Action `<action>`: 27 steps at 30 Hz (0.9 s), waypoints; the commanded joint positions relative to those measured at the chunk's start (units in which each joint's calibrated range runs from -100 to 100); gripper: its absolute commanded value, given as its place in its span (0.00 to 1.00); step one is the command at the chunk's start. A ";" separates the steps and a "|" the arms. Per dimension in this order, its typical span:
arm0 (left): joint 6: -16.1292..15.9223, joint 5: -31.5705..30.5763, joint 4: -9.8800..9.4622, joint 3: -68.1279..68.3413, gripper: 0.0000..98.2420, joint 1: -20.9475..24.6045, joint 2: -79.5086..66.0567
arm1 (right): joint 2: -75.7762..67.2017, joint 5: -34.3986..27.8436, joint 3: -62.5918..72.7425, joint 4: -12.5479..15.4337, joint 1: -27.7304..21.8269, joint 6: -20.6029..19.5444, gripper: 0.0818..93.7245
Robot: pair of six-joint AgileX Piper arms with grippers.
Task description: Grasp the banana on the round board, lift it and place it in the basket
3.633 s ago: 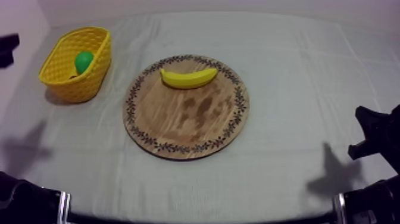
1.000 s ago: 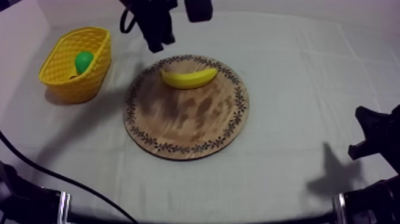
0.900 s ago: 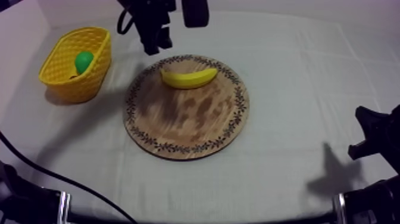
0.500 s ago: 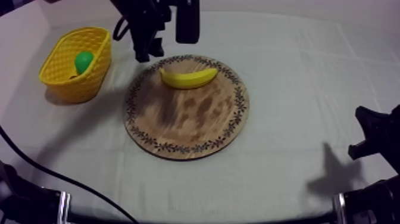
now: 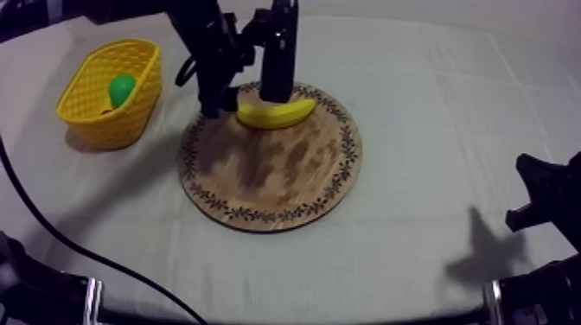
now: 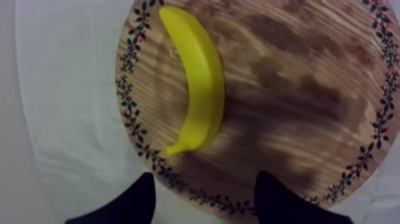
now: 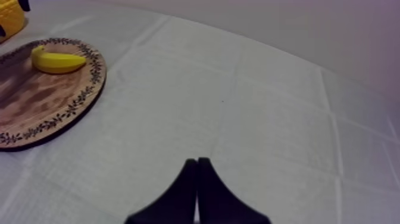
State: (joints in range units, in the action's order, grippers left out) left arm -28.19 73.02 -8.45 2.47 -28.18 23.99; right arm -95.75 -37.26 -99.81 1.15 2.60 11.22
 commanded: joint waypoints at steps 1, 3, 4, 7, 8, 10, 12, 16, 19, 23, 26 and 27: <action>0.20 -0.29 0.26 -0.33 0.63 -0.20 1.07 | 0.00 0.00 0.03 0.00 0.00 -0.01 0.00; 0.49 -0.80 0.68 -0.78 0.63 -0.48 2.32 | 0.00 0.00 0.03 0.00 0.00 -0.01 0.00; 0.66 -0.99 0.90 -1.05 0.63 -0.62 2.97 | 0.00 0.00 0.03 0.00 0.00 -0.01 0.00; 1.10 -1.34 1.56 -2.12 0.62 -0.95 5.04 | 0.00 0.00 0.03 0.00 0.00 -0.01 0.00; 1.25 -1.47 1.75 -2.53 0.62 -1.02 5.78 | 0.00 0.00 0.03 0.00 0.00 -0.01 0.00; 1.52 -1.81 1.99 -3.28 0.62 -1.13 7.34 | 0.00 0.00 0.03 0.00 0.00 -0.01 0.00; 1.77 -2.31 2.11 -4.14 0.61 -1.19 8.99 | 0.00 0.00 0.03 0.00 0.00 -0.01 0.00; 2.19 -2.97 2.30 -6.29 0.60 -1.26 12.29 | 0.00 0.00 0.03 0.00 0.00 -0.01 0.00; 2.37 -3.39 2.67 -8.22 0.59 -1.36 14.58 | 0.00 0.00 0.03 0.00 0.00 -0.01 0.00; 2.63 -4.17 2.87 -10.62 0.58 -1.64 17.23 | 0.00 0.00 0.03 0.00 0.00 -0.01 0.00; 2.80 -4.50 2.80 -12.08 0.58 -1.81 18.88 | 0.00 0.00 0.03 0.00 0.00 -0.01 0.00; 2.81 -4.55 2.78 -12.48 0.58 -1.81 19.35 | 0.00 0.00 0.03 0.00 0.00 -0.01 0.00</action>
State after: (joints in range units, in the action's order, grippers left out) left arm -25.39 68.44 -5.60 -9.64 -30.00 42.84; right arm -95.75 -37.26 -99.81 1.15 2.60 11.22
